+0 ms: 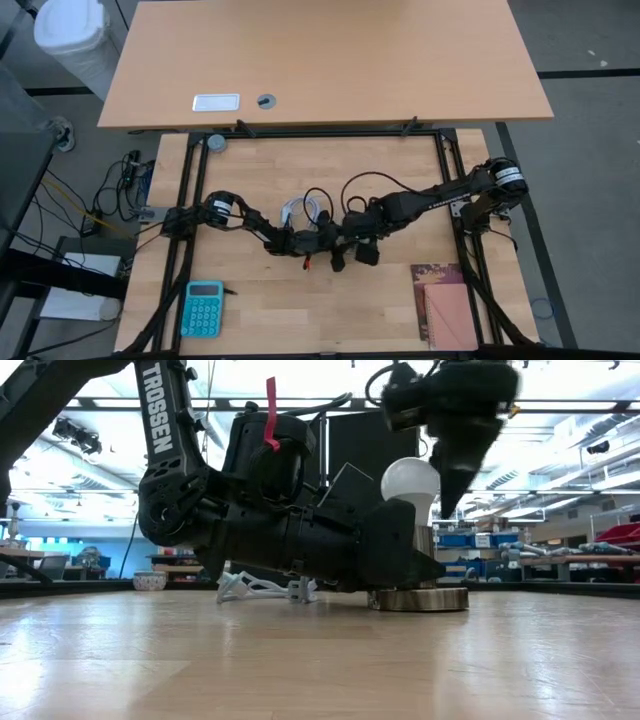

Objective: Screw lightbulb
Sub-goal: Insert the white lightbulb into the lamp socket

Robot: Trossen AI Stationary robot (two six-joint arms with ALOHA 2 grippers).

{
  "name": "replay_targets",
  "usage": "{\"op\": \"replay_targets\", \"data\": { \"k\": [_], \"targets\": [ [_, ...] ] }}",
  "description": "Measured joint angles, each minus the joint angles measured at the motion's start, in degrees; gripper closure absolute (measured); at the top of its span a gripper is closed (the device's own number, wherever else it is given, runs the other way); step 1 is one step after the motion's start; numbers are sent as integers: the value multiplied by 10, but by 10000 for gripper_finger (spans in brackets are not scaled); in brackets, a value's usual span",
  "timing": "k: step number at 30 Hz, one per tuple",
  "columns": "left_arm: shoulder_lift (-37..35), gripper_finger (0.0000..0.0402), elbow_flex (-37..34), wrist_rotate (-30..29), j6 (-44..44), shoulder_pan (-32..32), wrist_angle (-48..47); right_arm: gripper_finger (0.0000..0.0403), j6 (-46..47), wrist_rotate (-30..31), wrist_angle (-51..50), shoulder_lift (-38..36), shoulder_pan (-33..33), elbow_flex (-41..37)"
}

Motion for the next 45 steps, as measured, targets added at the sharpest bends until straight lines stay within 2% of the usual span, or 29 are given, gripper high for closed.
{"op": "replay_targets", "data": {
  "k": [4, 8, 12, 15, 22, 34, 38, 45],
  "targets": [
    [0, 203, 0, 0, 0, 0, 0, 80, 4, 26, -41, -11, 25, 0],
    [0, 204, 0, 0, 0, 0, 0, 80, 36, 116, -34, -38, 66, -26],
    [0, 204, 0, 0, 1, 0, 0, 81, 86, 194, -8, -81, 111, -88],
    [0, 203, 0, 1, 9, 0, 0, 86, 118, 220, 70, -123, 128, -164],
    [0, 204, 0, 7, 14, 0, 0, 94, 94, 220, 356, -193, 108, -343],
    [0, 204, 0, 14, 27, 0, 0, 94, -50, 200, 749, -208, 63, -505],
    [0, 204, 0, 15, 27, 0, 2, 94, -74, 186, 838, -204, 56, -540],
    [0, 203, 0, 16, 28, 0, 6, 94, -114, 159, 920, -166, 47, -543]
  ]
}}
